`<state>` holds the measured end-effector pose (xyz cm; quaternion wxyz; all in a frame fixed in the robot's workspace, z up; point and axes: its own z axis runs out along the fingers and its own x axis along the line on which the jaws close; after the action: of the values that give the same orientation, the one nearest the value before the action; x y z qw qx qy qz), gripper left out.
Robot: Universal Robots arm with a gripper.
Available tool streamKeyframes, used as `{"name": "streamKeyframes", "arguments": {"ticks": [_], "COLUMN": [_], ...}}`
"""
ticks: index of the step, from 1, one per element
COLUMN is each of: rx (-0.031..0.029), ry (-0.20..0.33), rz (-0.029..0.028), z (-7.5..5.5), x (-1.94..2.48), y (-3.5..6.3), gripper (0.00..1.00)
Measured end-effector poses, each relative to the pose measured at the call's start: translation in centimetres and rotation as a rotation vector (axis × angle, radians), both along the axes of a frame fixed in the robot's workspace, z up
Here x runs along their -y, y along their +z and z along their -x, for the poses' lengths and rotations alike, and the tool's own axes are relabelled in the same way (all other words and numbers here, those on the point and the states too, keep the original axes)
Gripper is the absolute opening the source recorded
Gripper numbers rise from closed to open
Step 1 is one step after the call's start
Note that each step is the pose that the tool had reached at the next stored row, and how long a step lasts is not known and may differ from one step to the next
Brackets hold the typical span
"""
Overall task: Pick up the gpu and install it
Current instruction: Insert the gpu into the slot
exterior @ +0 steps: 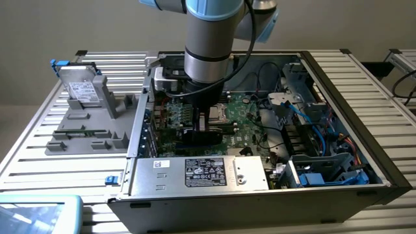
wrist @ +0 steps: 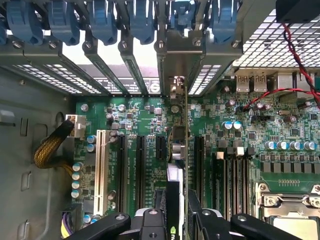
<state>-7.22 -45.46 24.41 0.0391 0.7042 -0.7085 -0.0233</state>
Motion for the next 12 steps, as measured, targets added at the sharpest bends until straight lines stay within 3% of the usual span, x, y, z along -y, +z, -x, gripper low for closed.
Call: {"name": "streamKeyframes", "arguments": {"ticks": [12], "rx": [0.0003], "ry": [0.0], "rz": [0.0001], "z": [0.18], "x": [-0.05], "y": [-0.17], "gripper": [0.28]}}
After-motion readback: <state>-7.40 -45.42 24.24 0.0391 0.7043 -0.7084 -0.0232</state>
